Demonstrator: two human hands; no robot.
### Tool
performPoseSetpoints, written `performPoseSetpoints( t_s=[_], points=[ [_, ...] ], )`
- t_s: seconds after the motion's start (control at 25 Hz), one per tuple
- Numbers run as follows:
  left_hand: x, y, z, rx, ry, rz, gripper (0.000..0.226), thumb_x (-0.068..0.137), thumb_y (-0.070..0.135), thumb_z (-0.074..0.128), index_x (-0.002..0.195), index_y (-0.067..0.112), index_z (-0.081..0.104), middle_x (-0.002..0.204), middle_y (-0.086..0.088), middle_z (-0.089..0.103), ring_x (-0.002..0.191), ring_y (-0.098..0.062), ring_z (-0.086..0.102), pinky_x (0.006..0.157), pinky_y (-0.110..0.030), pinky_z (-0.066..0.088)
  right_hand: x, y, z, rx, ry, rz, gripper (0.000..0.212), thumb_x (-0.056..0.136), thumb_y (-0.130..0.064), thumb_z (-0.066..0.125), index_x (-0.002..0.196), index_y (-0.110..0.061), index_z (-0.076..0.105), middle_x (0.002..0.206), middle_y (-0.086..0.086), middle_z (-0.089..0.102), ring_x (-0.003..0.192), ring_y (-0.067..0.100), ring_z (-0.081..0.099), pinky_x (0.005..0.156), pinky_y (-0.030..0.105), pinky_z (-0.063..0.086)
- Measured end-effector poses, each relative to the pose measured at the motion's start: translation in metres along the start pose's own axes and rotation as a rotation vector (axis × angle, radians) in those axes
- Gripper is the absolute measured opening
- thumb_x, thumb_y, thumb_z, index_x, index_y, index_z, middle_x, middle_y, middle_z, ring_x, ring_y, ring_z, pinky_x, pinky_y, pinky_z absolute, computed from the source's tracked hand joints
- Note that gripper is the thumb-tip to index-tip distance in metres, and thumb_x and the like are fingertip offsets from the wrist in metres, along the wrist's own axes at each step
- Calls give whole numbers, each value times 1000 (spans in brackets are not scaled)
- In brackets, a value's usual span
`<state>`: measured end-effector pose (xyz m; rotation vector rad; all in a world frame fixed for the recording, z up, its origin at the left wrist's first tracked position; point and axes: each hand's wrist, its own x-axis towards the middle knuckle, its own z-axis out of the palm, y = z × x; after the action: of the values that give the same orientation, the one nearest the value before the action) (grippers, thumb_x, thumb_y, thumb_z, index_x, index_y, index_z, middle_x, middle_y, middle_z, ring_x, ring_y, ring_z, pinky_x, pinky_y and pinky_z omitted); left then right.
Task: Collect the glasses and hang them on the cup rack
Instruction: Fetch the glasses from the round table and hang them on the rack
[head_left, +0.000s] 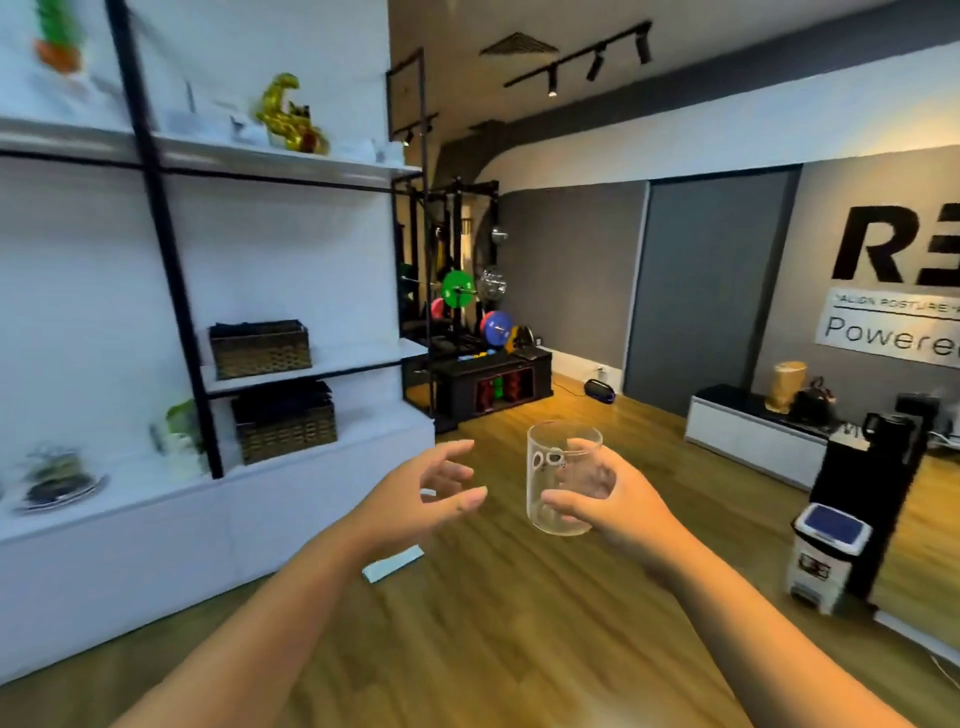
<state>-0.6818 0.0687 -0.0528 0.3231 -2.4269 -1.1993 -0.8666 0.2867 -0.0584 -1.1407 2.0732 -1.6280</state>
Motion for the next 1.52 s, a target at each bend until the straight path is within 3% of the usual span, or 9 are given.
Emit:
performPoseSetpoints(
  t_s=[0.12,0.28,0.44,0.56,0.76,0.92,1.0,1.28,1.52],
  points=[
    [-26,-7,-24,43,107,-69,77,76,71,70,146,48,48,130,17,65,117,-5,66,101,-30,56,24,-1,28,11,-114,-47,82,69,-36,98,140,-30,58,131,-5,72,120,14,70,106,38,56],
    [-48,-17,-55,91,216,-134,79,75,76,68,146,47,51,129,21,66,116,0,65,103,-30,54,51,-6,71,17,-228,-114,81,70,-40,97,140,-28,57,129,-8,70,114,2,67,81,8,53],
    [-50,-35,-75,96,278,-175,62,87,61,73,144,47,53,128,21,67,116,3,64,104,-32,53,79,-8,108,31,-311,-147,80,74,-36,95,142,-25,55,130,-1,70,114,5,67,75,3,50],
    [-41,-54,-91,113,315,-187,68,82,69,71,144,47,53,128,21,67,116,3,64,104,-32,53,105,-10,134,45,-342,-163,82,74,-36,95,144,-24,53,130,-1,69,115,10,68,78,4,52],
    [-19,-88,-127,136,306,-221,60,90,57,72,145,46,52,129,21,66,117,3,63,106,-34,52,150,-11,172,70,-359,-126,82,73,-37,97,142,-27,54,129,-1,69,114,14,71,80,13,57],
    [4,-114,-174,144,332,-222,55,90,57,72,142,48,54,128,21,66,117,5,62,107,-34,52,199,-23,212,68,-360,-127,83,70,-47,97,140,-34,54,130,-3,69,118,17,69,97,40,61],
    [13,-129,-195,151,337,-226,55,91,56,72,142,47,55,128,21,66,117,4,62,107,-35,52,220,-29,232,61,-353,-143,92,61,-59,94,140,-37,54,129,-6,68,117,17,69,99,46,61],
    [63,-175,-237,179,341,-239,61,91,52,72,147,41,52,129,19,66,117,0,64,107,-37,52,288,-21,282,59,-362,-132,95,64,-59,94,146,-37,51,132,-8,67,118,15,68,97,45,62],
    [119,-209,-250,227,328,-226,79,77,63,82,147,46,49,130,20,67,117,5,63,108,-30,47,364,-3,301,61,-452,-143,91,60,-61,93,139,-39,54,129,-11,68,119,16,68,100,45,60]
  ],
)
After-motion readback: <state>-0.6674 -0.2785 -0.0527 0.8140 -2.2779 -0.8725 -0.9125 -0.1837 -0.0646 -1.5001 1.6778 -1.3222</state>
